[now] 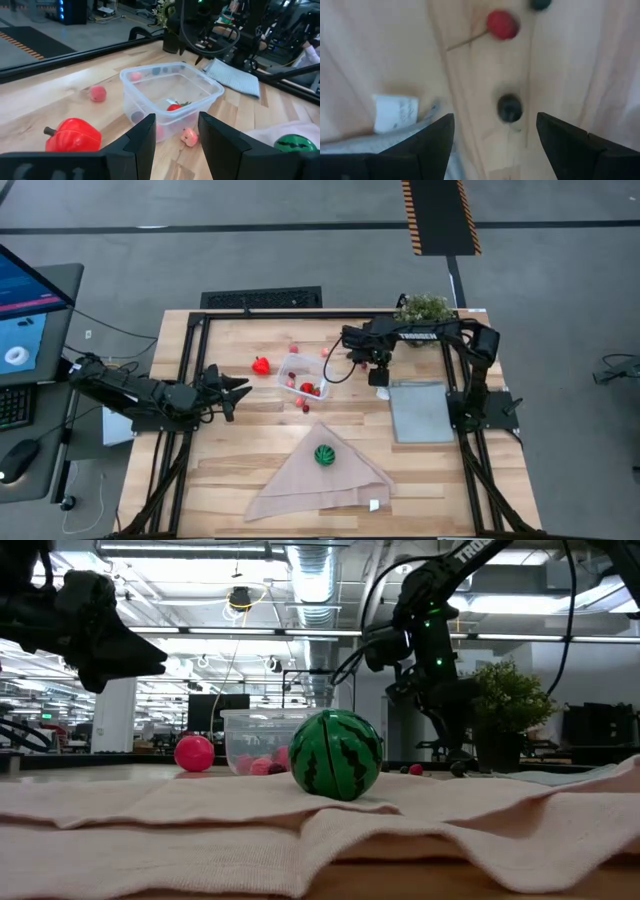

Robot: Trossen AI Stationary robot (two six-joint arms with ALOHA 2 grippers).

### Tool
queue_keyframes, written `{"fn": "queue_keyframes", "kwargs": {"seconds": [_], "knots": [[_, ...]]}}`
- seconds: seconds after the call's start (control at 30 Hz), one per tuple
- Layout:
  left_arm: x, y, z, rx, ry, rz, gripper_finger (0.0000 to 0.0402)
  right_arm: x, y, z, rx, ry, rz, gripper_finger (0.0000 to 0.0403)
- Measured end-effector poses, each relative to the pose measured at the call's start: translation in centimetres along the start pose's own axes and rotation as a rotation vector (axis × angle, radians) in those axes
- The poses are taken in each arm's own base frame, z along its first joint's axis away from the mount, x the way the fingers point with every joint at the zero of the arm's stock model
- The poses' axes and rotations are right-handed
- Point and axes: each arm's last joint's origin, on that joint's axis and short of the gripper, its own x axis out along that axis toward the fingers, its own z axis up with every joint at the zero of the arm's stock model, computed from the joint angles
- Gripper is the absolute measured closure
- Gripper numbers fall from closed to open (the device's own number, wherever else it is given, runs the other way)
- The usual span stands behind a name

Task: Pick and placing Produce into tupperware
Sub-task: Put the black cherry into the transparent bin

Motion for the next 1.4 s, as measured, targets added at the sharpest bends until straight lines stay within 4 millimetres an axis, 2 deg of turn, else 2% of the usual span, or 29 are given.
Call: {"fn": "queue_keyframes", "kwargs": {"seconds": [0.47, 1.27, 1.4], "knots": [[0.0, 0.0, 0.1, -0.002, -0.005, -0.003, 0.0263, 0.8, -0.3, -0.2, 0.027, 0.003, -0.022, 0.0097], [0.0, -0.1, 0.2, -0.007, -0.011, -0.005, 0.0263, 0.9, -0.9, -0.3, 0.089, -0.019, 0.002, 0.0097], [0.0, -0.1, 0.2, -0.007, -0.011, -0.004, 0.0263, 1.5, -0.7, -0.5, 0.092, -0.009, 0.005, 0.0097]]}}
